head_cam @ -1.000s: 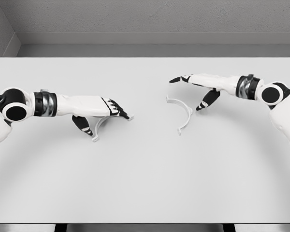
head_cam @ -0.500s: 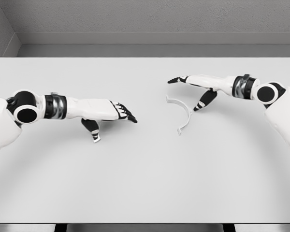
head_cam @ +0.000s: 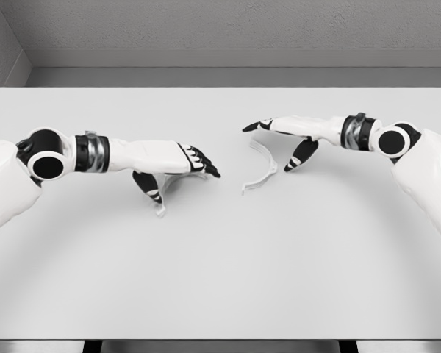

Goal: Assemble PVC drainage pipe clamps

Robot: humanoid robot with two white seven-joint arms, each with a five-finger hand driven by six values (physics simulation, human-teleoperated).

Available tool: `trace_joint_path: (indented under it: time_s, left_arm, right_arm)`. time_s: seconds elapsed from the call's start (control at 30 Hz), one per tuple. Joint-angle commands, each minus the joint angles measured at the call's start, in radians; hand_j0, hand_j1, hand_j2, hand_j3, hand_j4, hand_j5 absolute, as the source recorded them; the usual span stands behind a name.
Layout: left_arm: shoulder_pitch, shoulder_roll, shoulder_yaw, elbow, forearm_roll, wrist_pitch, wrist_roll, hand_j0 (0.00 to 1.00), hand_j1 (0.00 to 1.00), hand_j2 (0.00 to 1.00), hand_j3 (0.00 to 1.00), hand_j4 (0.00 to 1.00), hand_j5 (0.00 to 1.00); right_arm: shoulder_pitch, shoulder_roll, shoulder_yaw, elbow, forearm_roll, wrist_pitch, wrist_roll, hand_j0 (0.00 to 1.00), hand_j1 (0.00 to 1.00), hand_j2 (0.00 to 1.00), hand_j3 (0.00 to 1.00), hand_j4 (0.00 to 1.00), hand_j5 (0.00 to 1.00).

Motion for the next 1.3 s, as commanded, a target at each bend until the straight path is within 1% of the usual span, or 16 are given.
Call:
trace_joint_path:
  time_s: [0.0,0.07,0.1,0.13,0.2,0.23,0.4,0.43,0.5,0.57,0.73,0.9,0.97,1.0,1.07,1.27]
  left_arm:
    - [-0.002,-0.015,0.006,0.000,0.007,0.002,0.000,1.00,1.00,1.00,1.00,1.00,1.00]
    - [-0.008,-0.023,0.008,0.000,0.007,0.002,0.000,1.00,1.00,1.00,1.00,1.00,1.00]
    - [-0.009,-0.012,0.029,0.002,0.007,0.002,0.000,1.00,1.00,1.00,1.00,1.00,1.00]
    - [-0.011,0.014,0.055,0.000,0.031,0.002,0.000,1.00,1.00,1.00,1.00,1.00,1.00]
    - [-0.011,0.094,0.067,-0.008,0.120,0.002,0.000,1.00,1.00,1.00,1.00,1.00,1.00]
    - [-0.003,0.106,0.067,-0.037,0.122,0.002,0.000,1.00,1.00,1.00,1.00,1.00,1.00]
    - [0.049,0.082,0.054,-0.047,0.119,0.002,0.000,1.00,1.00,1.00,1.00,1.00,1.00]
    - [0.054,0.069,0.054,-0.038,0.116,0.002,0.000,1.00,1.00,1.00,1.00,1.00,1.00]
    - [0.067,0.049,0.057,-0.026,0.081,0.002,0.000,1.00,1.00,1.00,1.00,1.00,1.00]
    - [0.067,0.034,0.066,-0.026,0.012,0.002,0.000,1.00,1.00,1.00,1.00,1.00,1.00]
    - [0.069,0.022,0.066,-0.026,-0.030,0.002,0.000,1.00,1.00,1.00,1.00,1.00,1.00]
    - [0.069,0.025,0.063,-0.026,-0.039,0.002,0.000,1.00,1.00,1.00,1.00,1.00,1.00]
    - [0.077,0.025,0.058,-0.028,-0.039,0.002,0.000,1.00,1.00,1.00,1.00,1.00,1.00]
    - [0.077,0.022,0.058,-0.028,-0.039,0.002,0.000,1.00,1.00,1.00,1.00,1.00,1.00]
    - [0.077,0.013,0.058,-0.026,-0.045,0.002,0.000,1.00,1.00,1.00,1.00,1.00,1.00]
    - [0.077,-0.003,0.058,-0.024,-0.059,0.002,0.000,1.00,1.00,1.00,1.00,1.00,1.00]
  right_arm:
    - [-0.002,-0.001,-0.003,0.000,-0.008,0.002,0.000,1.00,1.00,1.00,1.00,1.00,1.00]
    - [-0.015,-0.005,-0.008,0.020,-0.013,0.002,0.000,1.00,1.00,1.00,1.00,1.00,1.00]
    - [-0.028,-0.008,-0.009,0.042,-0.015,0.002,0.000,1.00,1.00,1.00,1.00,1.00,1.00]
    - [-0.034,-0.008,-0.011,0.062,-0.013,0.002,0.000,1.00,1.00,1.00,1.00,1.00,1.00]
    - [-0.038,-0.008,-0.034,0.072,-0.010,0.002,0.000,1.00,1.00,1.00,1.00,1.00,1.00]
    - [-0.038,-0.010,-0.042,0.074,-0.010,0.002,0.000,1.00,1.00,1.00,1.00,1.00,1.00]
    - [-0.066,-0.002,-0.048,0.103,-0.008,0.002,0.000,1.00,1.00,1.00,1.00,1.00,1.00]
    - [-0.075,0.001,-0.048,0.103,-0.007,0.002,0.000,1.00,1.00,1.00,1.00,1.00,1.00]
    - [-0.095,0.015,-0.048,0.143,-0.005,0.002,0.000,1.00,1.00,1.00,1.00,1.00,1.00]
    - [-0.101,0.019,-0.048,0.146,-0.004,0.002,0.000,1.00,1.00,1.00,1.00,1.00,1.00]
    - [-0.104,0.033,-0.045,0.144,-0.004,0.002,0.000,1.00,1.00,1.00,1.00,1.00,1.00]
    - [-0.110,0.047,-0.043,0.143,-0.002,0.002,0.000,1.00,1.00,1.00,1.00,1.00,1.00]
    - [-0.118,0.065,-0.043,0.146,0.024,0.002,0.000,1.00,1.00,1.00,1.00,1.00,1.00]
    - [-0.118,0.079,-0.043,0.154,0.027,0.002,0.000,1.00,1.00,1.00,1.00,1.00,1.00]
    - [-0.133,0.119,-0.046,0.204,0.070,0.002,0.000,1.00,1.00,1.00,1.00,1.00,1.00]
    - [-0.156,0.140,-0.046,0.226,0.074,0.002,0.000,1.00,1.00,1.00,1.00,1.00,1.00]
